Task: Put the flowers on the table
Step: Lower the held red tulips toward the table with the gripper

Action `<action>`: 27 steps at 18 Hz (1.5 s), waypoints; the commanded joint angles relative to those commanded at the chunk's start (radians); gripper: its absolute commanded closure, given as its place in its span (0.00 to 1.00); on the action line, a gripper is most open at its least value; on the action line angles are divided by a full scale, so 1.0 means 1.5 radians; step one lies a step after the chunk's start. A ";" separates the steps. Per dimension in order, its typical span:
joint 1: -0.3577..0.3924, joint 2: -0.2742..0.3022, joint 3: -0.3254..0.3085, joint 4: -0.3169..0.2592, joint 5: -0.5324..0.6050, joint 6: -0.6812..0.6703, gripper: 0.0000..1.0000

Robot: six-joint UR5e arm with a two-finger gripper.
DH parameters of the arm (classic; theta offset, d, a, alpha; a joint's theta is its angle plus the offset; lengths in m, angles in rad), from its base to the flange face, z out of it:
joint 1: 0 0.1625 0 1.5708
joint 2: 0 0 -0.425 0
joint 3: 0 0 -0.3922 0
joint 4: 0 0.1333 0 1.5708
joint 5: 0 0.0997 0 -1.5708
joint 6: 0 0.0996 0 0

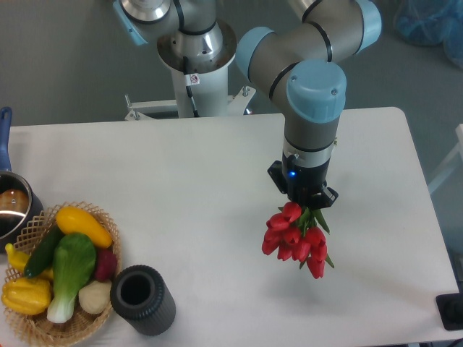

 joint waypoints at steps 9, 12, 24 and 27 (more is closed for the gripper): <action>-0.004 -0.011 -0.012 -0.001 0.000 0.003 1.00; -0.007 -0.024 -0.017 0.005 -0.005 0.002 1.00; -0.028 -0.042 -0.086 0.081 -0.007 0.002 0.77; -0.028 -0.049 -0.086 0.082 -0.006 0.002 0.62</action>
